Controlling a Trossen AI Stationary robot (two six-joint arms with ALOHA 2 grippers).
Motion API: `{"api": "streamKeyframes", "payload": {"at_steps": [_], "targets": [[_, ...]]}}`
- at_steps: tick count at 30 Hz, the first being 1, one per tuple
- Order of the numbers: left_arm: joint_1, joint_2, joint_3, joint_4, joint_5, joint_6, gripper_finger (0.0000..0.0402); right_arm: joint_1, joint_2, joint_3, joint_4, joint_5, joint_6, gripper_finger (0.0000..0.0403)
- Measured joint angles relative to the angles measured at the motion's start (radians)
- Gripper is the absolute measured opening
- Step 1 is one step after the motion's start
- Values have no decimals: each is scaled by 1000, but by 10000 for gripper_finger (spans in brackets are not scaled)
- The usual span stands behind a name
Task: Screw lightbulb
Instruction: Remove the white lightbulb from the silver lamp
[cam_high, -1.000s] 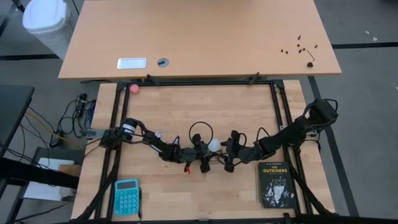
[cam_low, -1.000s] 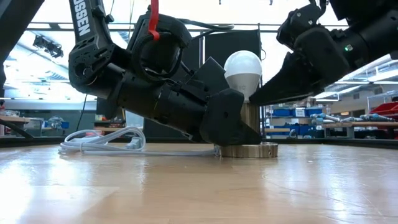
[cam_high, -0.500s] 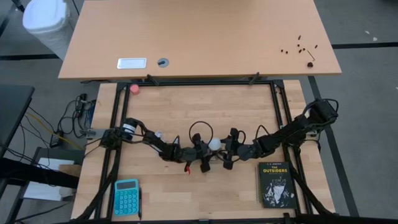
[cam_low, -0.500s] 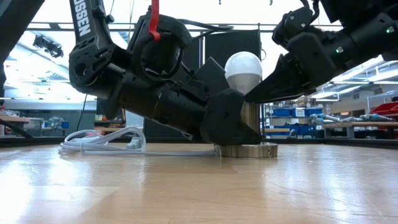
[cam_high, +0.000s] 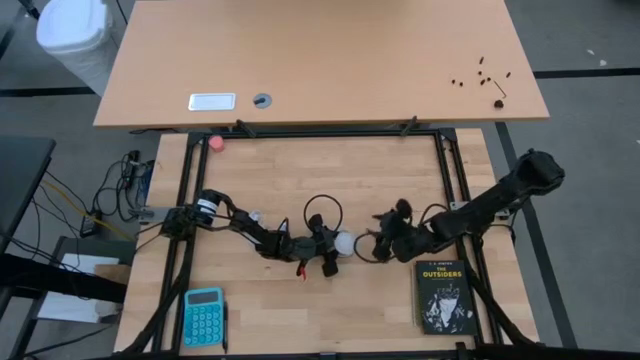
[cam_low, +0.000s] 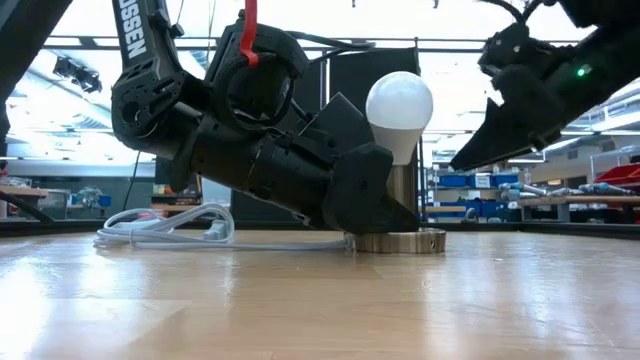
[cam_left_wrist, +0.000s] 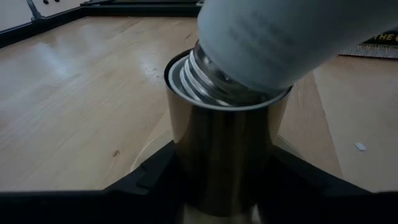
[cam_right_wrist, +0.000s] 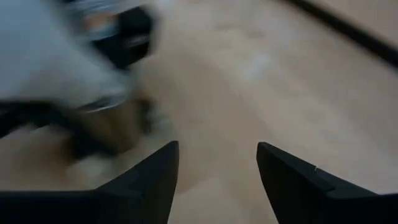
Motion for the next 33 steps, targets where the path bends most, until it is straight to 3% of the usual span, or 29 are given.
{"api": "streamKeyframes", "payload": {"at_steps": [8,16,24,33], "targets": [[5,1,-1,18,2,-65,196,-15,96,2,255,-263,-182,227],[6,1,-1,29,3,-76,196,4,150,57,282,-101,-299,227],[6,1,-1,28,-4,-72,196,0,152,59,365,-122,-503,229],[6,1,0,8,-5,-64,196,-17,290,59,578,-154,-694,229]]}}
